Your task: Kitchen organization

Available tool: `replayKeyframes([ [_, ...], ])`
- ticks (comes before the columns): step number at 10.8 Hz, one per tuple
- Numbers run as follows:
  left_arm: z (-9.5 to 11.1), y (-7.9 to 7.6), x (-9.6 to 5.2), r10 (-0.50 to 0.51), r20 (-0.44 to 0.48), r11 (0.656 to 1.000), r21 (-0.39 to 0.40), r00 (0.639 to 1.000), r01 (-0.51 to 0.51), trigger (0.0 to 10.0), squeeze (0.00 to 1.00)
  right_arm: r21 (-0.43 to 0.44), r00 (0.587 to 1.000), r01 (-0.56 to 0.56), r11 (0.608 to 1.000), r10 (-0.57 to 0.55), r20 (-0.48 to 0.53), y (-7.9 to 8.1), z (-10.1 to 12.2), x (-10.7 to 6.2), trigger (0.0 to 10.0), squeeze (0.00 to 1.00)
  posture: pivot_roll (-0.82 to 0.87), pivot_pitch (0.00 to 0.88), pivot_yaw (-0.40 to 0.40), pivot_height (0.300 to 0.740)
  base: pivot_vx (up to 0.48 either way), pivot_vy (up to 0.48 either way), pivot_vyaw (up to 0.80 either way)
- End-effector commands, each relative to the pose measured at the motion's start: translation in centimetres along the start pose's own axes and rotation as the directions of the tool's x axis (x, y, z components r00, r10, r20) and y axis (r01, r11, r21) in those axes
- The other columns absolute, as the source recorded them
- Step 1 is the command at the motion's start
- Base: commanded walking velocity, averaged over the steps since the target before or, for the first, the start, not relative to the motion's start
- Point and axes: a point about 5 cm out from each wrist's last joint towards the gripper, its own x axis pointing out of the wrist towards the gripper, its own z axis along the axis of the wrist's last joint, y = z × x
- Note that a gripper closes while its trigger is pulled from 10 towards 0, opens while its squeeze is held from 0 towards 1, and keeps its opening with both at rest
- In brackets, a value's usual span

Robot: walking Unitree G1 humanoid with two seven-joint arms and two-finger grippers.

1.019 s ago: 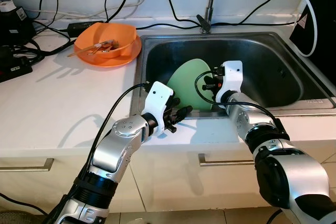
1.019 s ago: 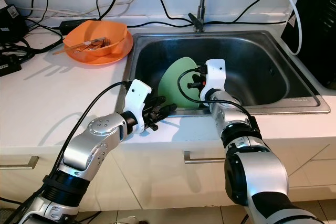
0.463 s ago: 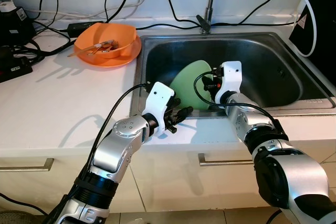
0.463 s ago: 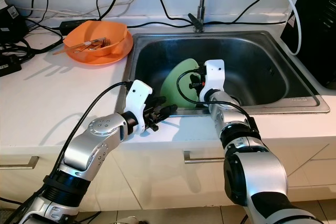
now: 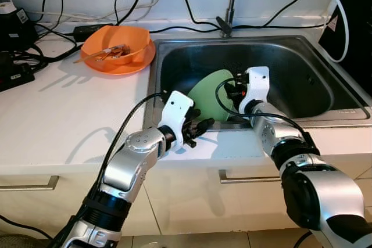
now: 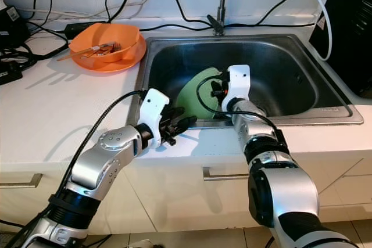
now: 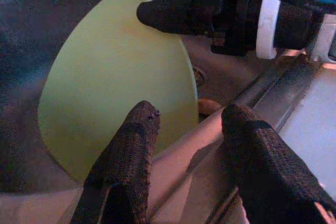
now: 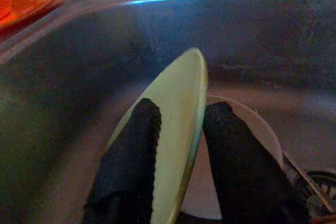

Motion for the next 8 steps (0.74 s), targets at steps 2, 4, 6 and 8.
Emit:
replayKeyframes([
  [2,-0.2,0.2,0.0,0.009,-0.015,1.0,0.001,1.0,-0.009,10.0,0.0,-0.049,0.998,0.017,0.999,-0.014,0.065,-0.2,1.7,0.2,10.0,0.0,0.11,0.0,0.025,0.74,0.0,0.0,0.0],
  [4,-0.3,0.2,0.1,0.011,-0.015,1.0,0.0,1.0,-0.011,10.0,0.0,-0.087,0.993,0.047,0.995,-0.037,0.11,-0.5,2.8,0.2,10.0,0.0,0.11,0.0,0.024,0.74,0.0,0.0,0.0],
  [6,-0.2,0.4,0.0,0.036,0.002,0.999,-0.009,0.999,-0.036,10.0,0.0,-0.053,0.979,0.077,0.996,-0.065,0.192,-0.7,4.3,0.2,10.0,0.0,0.11,0.0,0.021,0.74,0.0,0.0,0.0],
  [8,0.9,1.3,0.0,0.118,0.084,0.993,-0.019,0.989,-0.116,10.0,0.0,0.017,0.95,0.053,0.998,-0.055,0.309,-0.1,6.0,0.0,10.0,0.0,0.11,0.0,0.023,0.74,0.0,0.0,0.0],
])
